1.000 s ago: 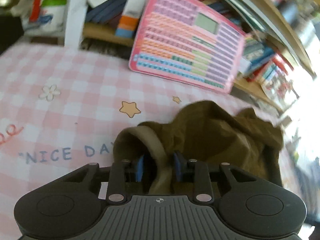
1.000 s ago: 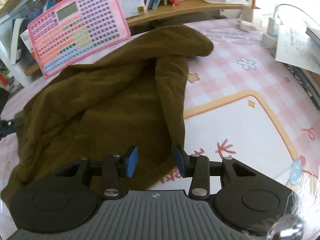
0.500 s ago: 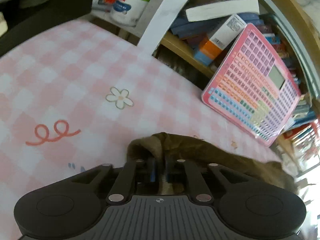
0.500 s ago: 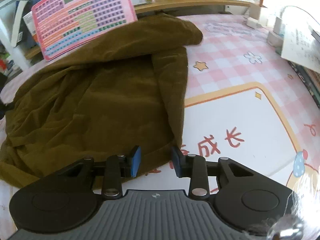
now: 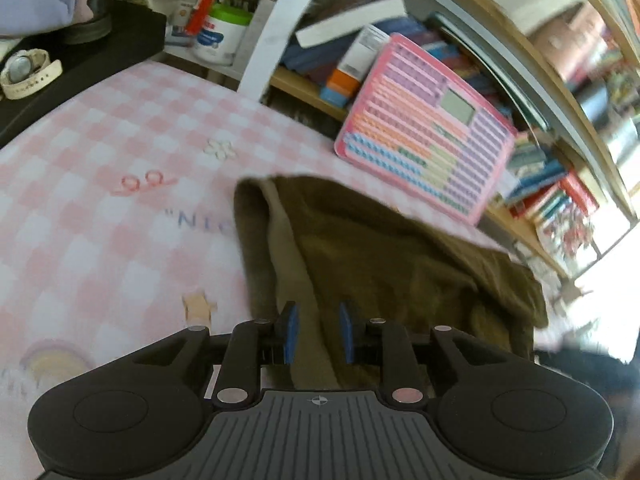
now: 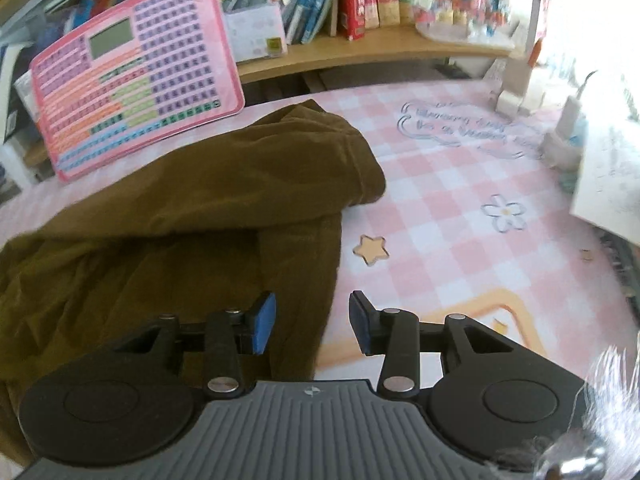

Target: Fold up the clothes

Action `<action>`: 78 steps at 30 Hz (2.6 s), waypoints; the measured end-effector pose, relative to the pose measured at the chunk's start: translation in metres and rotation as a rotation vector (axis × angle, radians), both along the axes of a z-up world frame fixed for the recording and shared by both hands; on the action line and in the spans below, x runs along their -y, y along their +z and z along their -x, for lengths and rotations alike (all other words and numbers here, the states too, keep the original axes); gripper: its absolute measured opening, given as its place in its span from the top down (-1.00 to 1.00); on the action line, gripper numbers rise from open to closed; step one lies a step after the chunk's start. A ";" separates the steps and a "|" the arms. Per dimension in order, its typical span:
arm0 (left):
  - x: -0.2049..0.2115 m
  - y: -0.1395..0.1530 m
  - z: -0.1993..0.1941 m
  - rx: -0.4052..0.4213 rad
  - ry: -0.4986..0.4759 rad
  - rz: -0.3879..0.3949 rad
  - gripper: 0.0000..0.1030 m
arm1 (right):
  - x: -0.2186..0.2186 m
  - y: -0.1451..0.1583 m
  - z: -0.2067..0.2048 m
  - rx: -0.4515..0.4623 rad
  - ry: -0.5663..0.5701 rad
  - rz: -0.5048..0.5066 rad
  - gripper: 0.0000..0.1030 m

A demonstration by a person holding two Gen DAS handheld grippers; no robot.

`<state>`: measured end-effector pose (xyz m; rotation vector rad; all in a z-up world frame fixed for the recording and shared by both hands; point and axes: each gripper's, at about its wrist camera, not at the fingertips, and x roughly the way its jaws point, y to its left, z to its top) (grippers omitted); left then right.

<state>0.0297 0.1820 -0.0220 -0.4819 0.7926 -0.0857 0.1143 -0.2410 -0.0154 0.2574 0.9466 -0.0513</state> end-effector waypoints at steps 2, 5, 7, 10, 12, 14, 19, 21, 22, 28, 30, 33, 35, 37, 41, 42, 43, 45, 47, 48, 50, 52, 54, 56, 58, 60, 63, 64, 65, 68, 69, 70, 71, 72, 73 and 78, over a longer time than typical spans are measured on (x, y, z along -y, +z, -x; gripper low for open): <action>0.010 0.002 0.013 -0.011 0.005 -0.026 0.56 | 0.005 -0.005 -0.013 -0.009 -0.007 -0.038 0.26; 0.018 0.004 0.027 -0.030 0.039 -0.051 0.56 | 0.010 -0.010 -0.029 -0.019 -0.012 -0.080 0.24; 0.020 0.006 0.034 -0.035 0.072 -0.058 0.55 | 0.009 -0.014 -0.034 -0.027 0.004 -0.087 0.24; 0.022 0.009 0.044 -0.034 0.118 -0.063 0.55 | 0.008 -0.018 -0.036 -0.022 0.042 -0.085 0.59; 0.024 0.011 0.049 -0.033 0.147 -0.063 0.55 | 0.010 -0.016 -0.033 -0.005 0.069 -0.090 0.80; 0.031 0.011 0.053 -0.044 0.166 -0.065 0.55 | 0.012 -0.007 -0.022 0.041 0.087 -0.084 0.88; 0.042 0.007 0.060 -0.080 0.156 -0.047 0.55 | 0.034 0.055 0.043 0.258 0.088 -0.074 0.91; 0.043 0.004 0.060 -0.095 0.139 -0.035 0.47 | 0.047 0.070 0.080 0.301 0.035 -0.070 0.91; 0.044 0.003 0.060 -0.103 0.130 -0.030 0.36 | 0.053 0.066 0.093 0.280 0.002 -0.061 0.91; 0.039 -0.002 0.059 -0.105 0.095 0.010 0.26 | 0.095 -0.001 0.137 -0.053 -0.251 -0.131 0.89; 0.036 -0.005 0.059 -0.106 0.089 0.031 0.09 | 0.099 -0.004 0.148 -0.059 -0.278 -0.133 0.84; 0.031 -0.011 0.060 -0.125 0.081 0.077 0.04 | 0.099 0.003 0.156 -0.025 -0.294 -0.113 0.84; 0.028 -0.015 0.061 -0.139 0.074 0.109 0.04 | 0.099 0.007 0.158 -0.007 -0.306 -0.108 0.84; 0.025 -0.018 0.062 -0.142 0.078 0.147 0.04 | 0.099 0.009 0.157 0.008 -0.316 -0.111 0.74; 0.014 -0.026 0.057 -0.144 0.127 0.270 0.03 | 0.092 0.012 0.150 0.034 -0.298 -0.105 0.34; 0.012 -0.030 0.054 -0.149 0.149 0.311 0.01 | 0.090 0.012 0.148 0.040 -0.293 -0.104 0.34; 0.010 -0.034 0.050 -0.154 0.171 0.352 -0.01 | 0.088 0.013 0.146 0.046 -0.287 -0.102 0.34; 0.005 -0.039 0.043 -0.164 0.222 0.421 -0.02 | 0.085 0.012 0.141 0.041 -0.273 -0.089 0.32; 0.002 -0.042 0.035 -0.174 0.277 0.476 -0.03 | 0.082 0.009 0.137 0.033 -0.269 -0.071 0.31; 0.000 -0.044 0.031 -0.178 0.305 0.504 -0.05 | 0.080 0.008 0.135 0.029 -0.266 -0.067 0.31; 0.000 -0.045 0.023 -0.176 0.319 0.499 0.01 | 0.078 0.006 0.132 0.023 -0.258 -0.058 0.31; 0.000 -0.048 0.013 -0.178 0.317 0.477 0.69 | 0.076 0.003 0.129 0.020 -0.256 -0.047 0.31; -0.005 -0.046 0.014 -0.149 0.325 0.448 0.81 | 0.075 0.001 0.126 0.017 -0.257 -0.047 0.31; -0.015 -0.041 0.021 -0.116 0.343 0.418 0.82 | 0.071 0.000 0.122 0.015 -0.245 -0.056 0.31; -0.030 -0.034 0.035 -0.080 0.371 0.389 0.82 | 0.065 -0.002 0.117 0.013 -0.223 -0.069 0.31; -0.046 -0.028 0.052 -0.059 0.403 0.348 0.82 | 0.055 -0.004 0.111 0.009 -0.184 -0.091 0.31; -0.070 -0.029 0.084 -0.057 0.458 0.301 0.82 | 0.033 -0.006 0.103 0.007 -0.104 -0.109 0.20; -0.076 -0.032 0.094 -0.063 0.476 0.301 0.81 | 0.024 -0.005 0.101 0.012 -0.074 -0.107 0.19; -0.082 -0.035 0.102 -0.069 0.491 0.303 0.81 | 0.016 -0.004 0.098 0.018 -0.042 -0.103 0.17; -0.093 -0.040 0.115 -0.075 0.524 0.308 0.80 | -0.007 0.001 0.088 0.026 0.069 -0.089 0.17; -0.095 -0.041 0.118 -0.075 0.532 0.309 0.80 | -0.013 0.003 0.083 0.023 0.104 -0.080 0.16; -0.094 -0.041 0.118 -0.072 0.531 0.308 0.79 | -0.019 0.005 0.076 0.018 0.135 -0.063 0.15; -0.094 -0.040 0.117 -0.071 0.531 0.302 0.79 | -0.023 0.009 0.070 0.014 0.152 -0.054 0.10; -0.093 -0.039 0.116 -0.069 0.531 0.297 0.77 | -0.025 0.013 0.065 0.010 0.163 -0.050 0.04; -0.092 -0.038 0.116 -0.069 0.532 0.292 0.71 | -0.028 0.017 0.060 0.006 0.174 -0.046 0.02; -0.087 -0.036 0.122 -0.077 0.538 0.279 0.64 | -0.002 0.029 0.058 -0.001 0.209 -0.296 -0.24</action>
